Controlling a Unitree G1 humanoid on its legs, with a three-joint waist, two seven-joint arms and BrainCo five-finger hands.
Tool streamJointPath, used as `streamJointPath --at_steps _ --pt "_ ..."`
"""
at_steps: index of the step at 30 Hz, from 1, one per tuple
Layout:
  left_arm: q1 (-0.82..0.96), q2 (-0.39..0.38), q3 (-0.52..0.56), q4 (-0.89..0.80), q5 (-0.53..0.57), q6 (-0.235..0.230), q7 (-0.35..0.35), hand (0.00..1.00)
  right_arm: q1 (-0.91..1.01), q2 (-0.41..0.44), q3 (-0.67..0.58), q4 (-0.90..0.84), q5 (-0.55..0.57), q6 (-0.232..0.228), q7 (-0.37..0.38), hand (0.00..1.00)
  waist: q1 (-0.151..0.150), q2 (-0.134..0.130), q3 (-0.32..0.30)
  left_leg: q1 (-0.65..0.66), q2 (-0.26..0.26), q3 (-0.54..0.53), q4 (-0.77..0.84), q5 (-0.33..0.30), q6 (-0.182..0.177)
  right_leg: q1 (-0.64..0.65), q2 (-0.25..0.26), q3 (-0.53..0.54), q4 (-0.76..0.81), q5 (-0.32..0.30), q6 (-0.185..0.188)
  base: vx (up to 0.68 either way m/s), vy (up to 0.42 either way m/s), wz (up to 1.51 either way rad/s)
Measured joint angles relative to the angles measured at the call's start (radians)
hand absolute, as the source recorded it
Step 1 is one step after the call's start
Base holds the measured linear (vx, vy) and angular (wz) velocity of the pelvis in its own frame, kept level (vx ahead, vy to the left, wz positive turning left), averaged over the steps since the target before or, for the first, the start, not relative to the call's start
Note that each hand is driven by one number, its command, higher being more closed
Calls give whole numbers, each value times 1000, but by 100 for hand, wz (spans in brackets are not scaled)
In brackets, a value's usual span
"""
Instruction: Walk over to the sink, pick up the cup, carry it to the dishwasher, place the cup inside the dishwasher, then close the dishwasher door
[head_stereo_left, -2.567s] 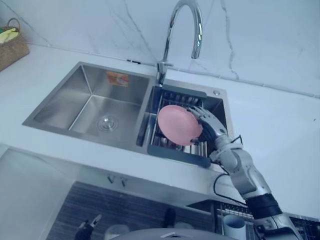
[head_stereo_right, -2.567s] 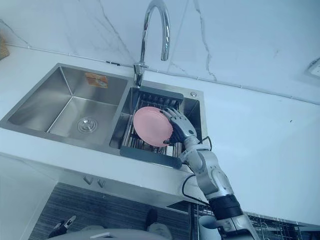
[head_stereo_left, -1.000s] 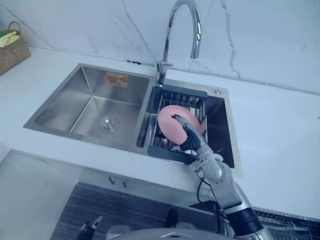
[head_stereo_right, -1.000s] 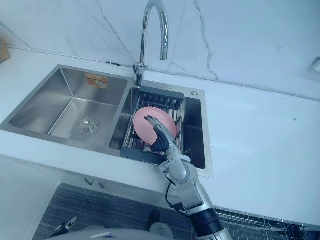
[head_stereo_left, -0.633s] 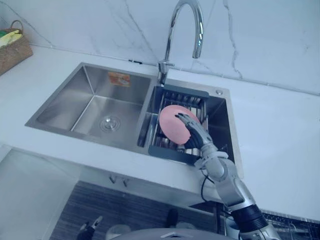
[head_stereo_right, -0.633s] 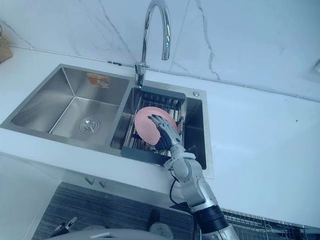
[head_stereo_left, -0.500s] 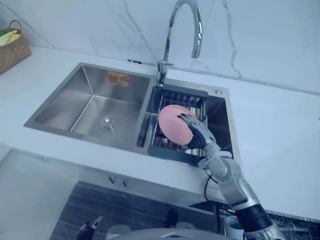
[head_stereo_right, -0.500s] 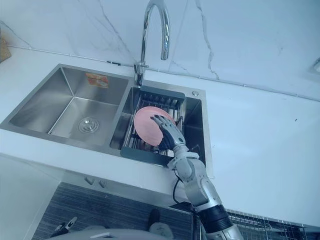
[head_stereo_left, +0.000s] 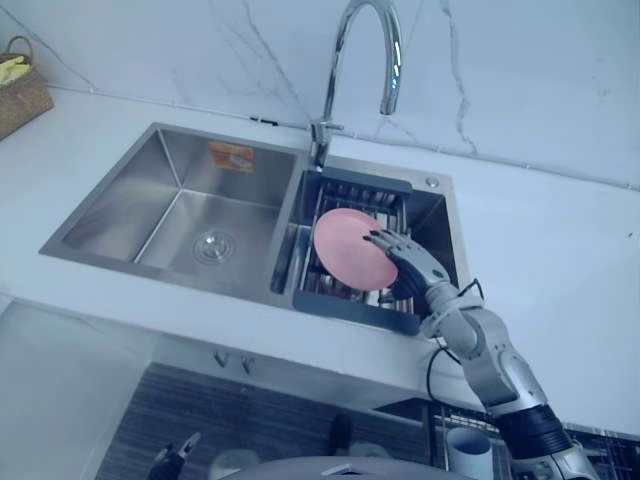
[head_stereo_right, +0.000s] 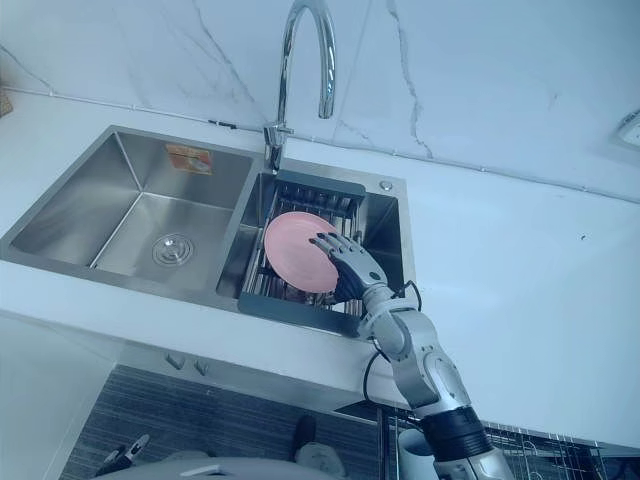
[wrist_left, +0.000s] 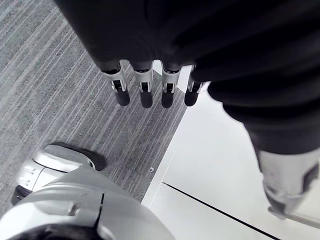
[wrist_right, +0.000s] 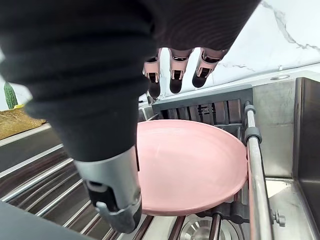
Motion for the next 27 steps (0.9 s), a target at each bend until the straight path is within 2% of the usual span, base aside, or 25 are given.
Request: streamJointPath --at_steps 9,23,27 --pt "0 0 -1 0 0 0 -3 0 -1 -32 4 16 -106 -65 27 0 0 -3 0 0 -1 2 0 0 0 -1 0 1 0 0 0 0 0 0" --pt "-3 9 -10 0 0 10 -18 0 -33 -35 48 122 -221 -86 24 0 4 -6 -2 -6 -1 -2 -1 0 0 -6 -2 -3 0 0 1 0 0 0" --pt "-4 10 -22 0 0 14 -18 0 -36 -35 59 151 -221 -85 -3 0 5 -9 -3 -6 -2 -3 -1 0 0 -6 -2 -5 0 -1 1 0 0 0"
